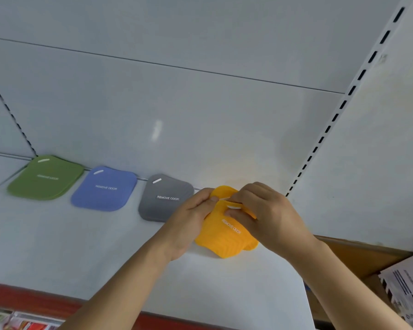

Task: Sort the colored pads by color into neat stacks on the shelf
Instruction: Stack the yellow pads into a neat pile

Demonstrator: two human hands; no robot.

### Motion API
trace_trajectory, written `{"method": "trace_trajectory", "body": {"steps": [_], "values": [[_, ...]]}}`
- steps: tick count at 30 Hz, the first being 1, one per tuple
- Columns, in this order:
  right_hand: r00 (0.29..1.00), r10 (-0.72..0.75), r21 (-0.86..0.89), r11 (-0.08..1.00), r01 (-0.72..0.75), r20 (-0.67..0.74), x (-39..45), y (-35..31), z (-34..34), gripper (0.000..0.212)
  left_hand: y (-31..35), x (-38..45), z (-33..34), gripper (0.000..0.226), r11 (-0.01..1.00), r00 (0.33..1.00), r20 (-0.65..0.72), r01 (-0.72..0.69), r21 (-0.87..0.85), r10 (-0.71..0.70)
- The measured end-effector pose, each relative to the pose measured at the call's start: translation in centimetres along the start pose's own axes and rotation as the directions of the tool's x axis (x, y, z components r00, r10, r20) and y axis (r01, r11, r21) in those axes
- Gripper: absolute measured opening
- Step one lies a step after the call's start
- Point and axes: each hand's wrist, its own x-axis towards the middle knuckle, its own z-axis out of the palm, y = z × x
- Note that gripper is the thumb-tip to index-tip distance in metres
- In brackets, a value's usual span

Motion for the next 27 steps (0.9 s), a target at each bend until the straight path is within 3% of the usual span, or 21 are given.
{"method": "trace_trajectory", "body": {"steps": [4,12,17,22,25,27], "values": [[0.994,-0.095,-0.013,0.995,0.096,0.047,1.3,0.9,-0.8,0.025,0.0,0.0,-0.2,0.031,1.0,1.0,0.026,-0.007,0.013,0.007],[0.993,-0.086,-0.005,0.996,0.087,0.076,1.8,1.0,-0.1,0.027,-0.4,0.0,-0.3,0.039,1.0,0.998,0.054,-0.017,-0.007,0.017],[0.998,0.065,-0.018,0.998,-0.064,0.014,1.6,0.6,0.4,0.036,-0.7,0.0,-0.2,0.037,0.985,0.987,0.093,-0.139,0.104,0.129],[0.98,0.192,-0.017,0.981,-0.192,0.06,0.6,0.6,0.7,0.069,-1.6,0.6,-0.1,0.03,0.96,0.975,-0.057,-0.203,0.192,0.217],[0.871,0.482,0.128,0.862,-0.491,0.096,-1.9,2.8,0.8,0.069,-1.5,1.0,-1.4,0.032,0.937,0.936,-0.195,-0.239,0.256,0.292],[0.732,0.658,0.012,0.742,-0.67,0.176,-3.4,4.2,1.6,0.067,-1.5,1.4,-2.7,0.034,0.939,0.923,-0.251,-0.226,0.259,0.292]]}}
